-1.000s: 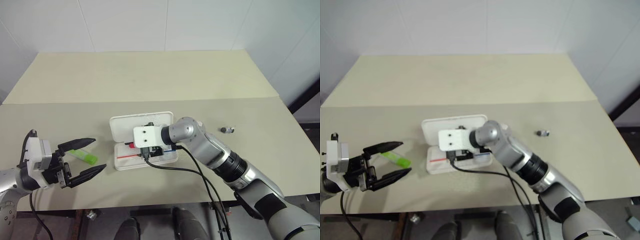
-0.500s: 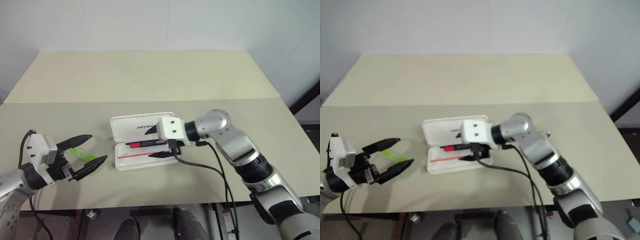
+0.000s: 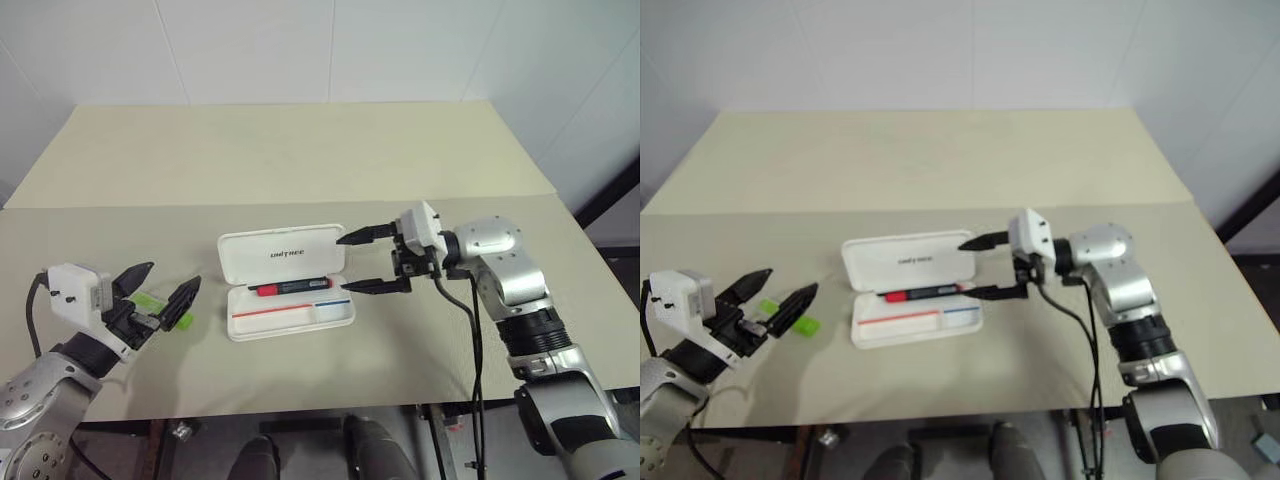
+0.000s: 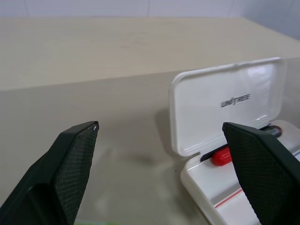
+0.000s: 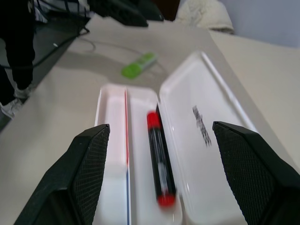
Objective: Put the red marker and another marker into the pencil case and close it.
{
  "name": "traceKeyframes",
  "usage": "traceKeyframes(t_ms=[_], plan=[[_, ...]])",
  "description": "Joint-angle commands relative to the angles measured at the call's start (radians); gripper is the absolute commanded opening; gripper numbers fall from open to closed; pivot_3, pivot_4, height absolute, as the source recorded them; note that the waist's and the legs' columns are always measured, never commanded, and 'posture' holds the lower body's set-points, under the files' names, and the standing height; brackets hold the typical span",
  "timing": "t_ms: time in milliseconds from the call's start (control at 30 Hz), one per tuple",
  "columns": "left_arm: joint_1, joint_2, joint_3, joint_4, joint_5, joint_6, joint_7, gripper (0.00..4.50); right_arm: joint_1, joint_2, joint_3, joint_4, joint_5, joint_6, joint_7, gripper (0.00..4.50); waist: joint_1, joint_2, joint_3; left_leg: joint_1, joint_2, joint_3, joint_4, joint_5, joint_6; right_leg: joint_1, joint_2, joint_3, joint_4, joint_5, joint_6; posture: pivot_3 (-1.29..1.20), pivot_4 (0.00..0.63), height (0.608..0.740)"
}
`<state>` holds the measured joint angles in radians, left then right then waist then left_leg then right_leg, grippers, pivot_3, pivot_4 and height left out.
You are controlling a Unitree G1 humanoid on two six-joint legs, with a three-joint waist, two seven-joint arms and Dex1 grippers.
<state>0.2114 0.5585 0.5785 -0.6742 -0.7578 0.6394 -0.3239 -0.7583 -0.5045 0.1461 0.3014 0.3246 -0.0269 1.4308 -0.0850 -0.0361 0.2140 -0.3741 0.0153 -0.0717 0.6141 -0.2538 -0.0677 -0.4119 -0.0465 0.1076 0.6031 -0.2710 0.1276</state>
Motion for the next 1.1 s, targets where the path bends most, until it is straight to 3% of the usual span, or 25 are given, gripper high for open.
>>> traceKeyframes(t_ms=[33,167,500,633,767,933,1100], plan=[[0.046,0.097,0.029,-0.026,0.036,-0.08,-0.165,4.5,-0.032,0.002,-0.023,0.023,0.002,-0.047,0.009,4.47,-0.001,0.0,0.0,0.0,0.0,0.0,0.0,0.0,0.0,0.0,0.0,0.0,0.0,-0.001,-0.003,0.0,0.15,0.74],[0.076,0.224,0.076,0.063,0.057,-0.075,-0.285,4.5,-0.036,0.016,-0.015,0.038,0.0,-0.063,0.008,4.47,0.0,0.002,0.001,0.001,0.001,0.003,0.0,0.0,0.0,-0.001,0.001,0.003,0.0,-0.006,-0.012,0.0,0.15,0.74],[0.044,0.462,0.034,0.411,0.19,-0.207,-0.662,4.5,-0.031,0.036,-0.009,0.035,-0.006,-0.067,-0.006,4.47,0.0,0.002,0.001,0.0,0.001,0.004,-0.001,-0.001,-0.001,-0.001,0.001,0.003,-0.002,-0.007,-0.013,0.0,0.15,0.74],[-0.095,0.556,-0.067,0.632,0.259,-0.283,-0.778,4.5,-0.033,0.04,-0.008,0.041,-0.011,-0.069,-0.006,4.47,0.001,0.002,0.002,0.0,0.002,0.004,-0.002,-0.001,-0.002,-0.002,0.001,0.003,-0.002,-0.007,-0.013,0.0,0.15,0.74],[-0.308,0.628,-0.25,0.857,0.365,-0.376,-0.899,4.5,-0.04,0.04,-0.014,0.047,-0.011,-0.065,-0.006,4.47,0.001,0.002,0.002,0.0,0.002,0.004,-0.002,-0.001,-0.002,-0.002,0.001,0.002,0.0,-0.007,-0.013,0.0,0.15,0.74],[-0.573,0.615,-0.437,1.087,0.473,-0.487,-1.038,4.5,-0.027,0.013,-0.035,0.039,0.01,-0.041,0.015,4.47,0.002,0.002,0.002,0.0,0.002,0.004,-0.002,-0.003,-0.002,-0.003,0.001,0.002,0.005,-0.001,0.001,0.0,0.15,0.74],[-0.77,0.578,-0.576,1.279,0.569,-0.594,-1.176,4.5,0.021,-0.043,-0.093,-0.014,0.105,0.027,0.062,4.47,0.003,0.002,0.002,-0.002,0.002,0.003,-0.001,-0.004,0.0,-0.007,0.001,0.001,0.01,-0.003,0.002,0.0,0.15,0.74]])
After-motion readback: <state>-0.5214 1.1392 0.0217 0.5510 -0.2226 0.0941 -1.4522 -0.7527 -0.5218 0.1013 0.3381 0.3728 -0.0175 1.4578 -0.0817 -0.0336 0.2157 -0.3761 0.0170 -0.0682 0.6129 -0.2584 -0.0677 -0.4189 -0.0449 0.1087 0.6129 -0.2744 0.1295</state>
